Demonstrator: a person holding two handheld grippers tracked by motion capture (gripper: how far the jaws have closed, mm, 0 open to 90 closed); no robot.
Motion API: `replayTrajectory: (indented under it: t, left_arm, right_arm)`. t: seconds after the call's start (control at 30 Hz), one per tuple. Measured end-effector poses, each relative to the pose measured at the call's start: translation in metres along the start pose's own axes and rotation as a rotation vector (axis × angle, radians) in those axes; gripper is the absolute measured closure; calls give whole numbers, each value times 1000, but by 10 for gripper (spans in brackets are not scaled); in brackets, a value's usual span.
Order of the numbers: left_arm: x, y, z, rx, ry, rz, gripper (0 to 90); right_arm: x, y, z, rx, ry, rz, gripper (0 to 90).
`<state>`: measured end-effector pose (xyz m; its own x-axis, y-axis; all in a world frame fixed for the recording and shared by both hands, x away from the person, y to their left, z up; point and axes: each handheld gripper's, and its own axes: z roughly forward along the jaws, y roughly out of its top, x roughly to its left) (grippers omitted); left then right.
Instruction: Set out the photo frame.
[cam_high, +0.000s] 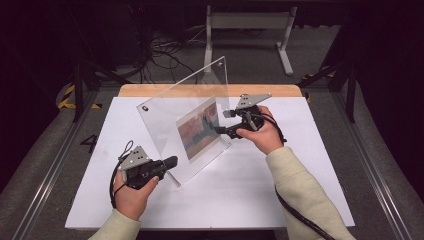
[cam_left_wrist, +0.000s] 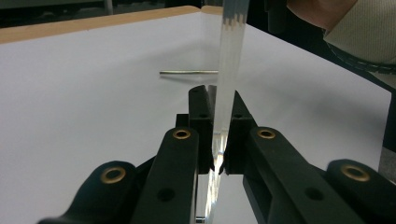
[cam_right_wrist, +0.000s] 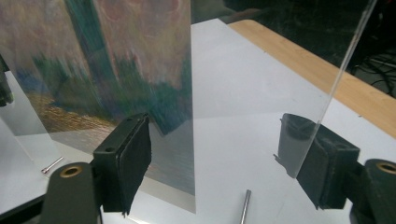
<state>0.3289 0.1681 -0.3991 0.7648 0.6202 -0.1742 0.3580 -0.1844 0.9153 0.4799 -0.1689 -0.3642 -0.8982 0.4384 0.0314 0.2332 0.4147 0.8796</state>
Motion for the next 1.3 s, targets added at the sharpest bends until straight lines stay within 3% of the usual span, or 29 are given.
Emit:
replayTrajectory:
  t: [0.1,0.27,0.6,0.77,0.83,1.0,1.17,1.3]
  left_arm:
    - [0,8,-2,-16,-35,3,853]
    - [0,16,-2,-43,-44,30,834]
    - [8,33,0,-126,-86,68,737]
    - [12,39,9,-127,-103,126,683]
    - [15,40,14,-130,-114,148,673]
    - [22,38,27,-120,-153,151,648]
    - [29,35,39,-109,-178,162,642]
    - [34,30,47,-82,-181,166,636]
  right_arm:
    - [10,3,-15,-26,-46,1,255]
    - [22,4,-34,-42,-109,-2,284]
    - [56,-11,-85,-78,-234,11,466]
    - [75,-18,-103,-86,-300,-8,532]
    - [83,-21,-107,-79,-333,-9,539]
    - [95,-31,-113,-68,-388,4,557]
    - [94,-44,-111,-53,-408,38,560]
    - [93,-51,-109,-39,-421,39,564]
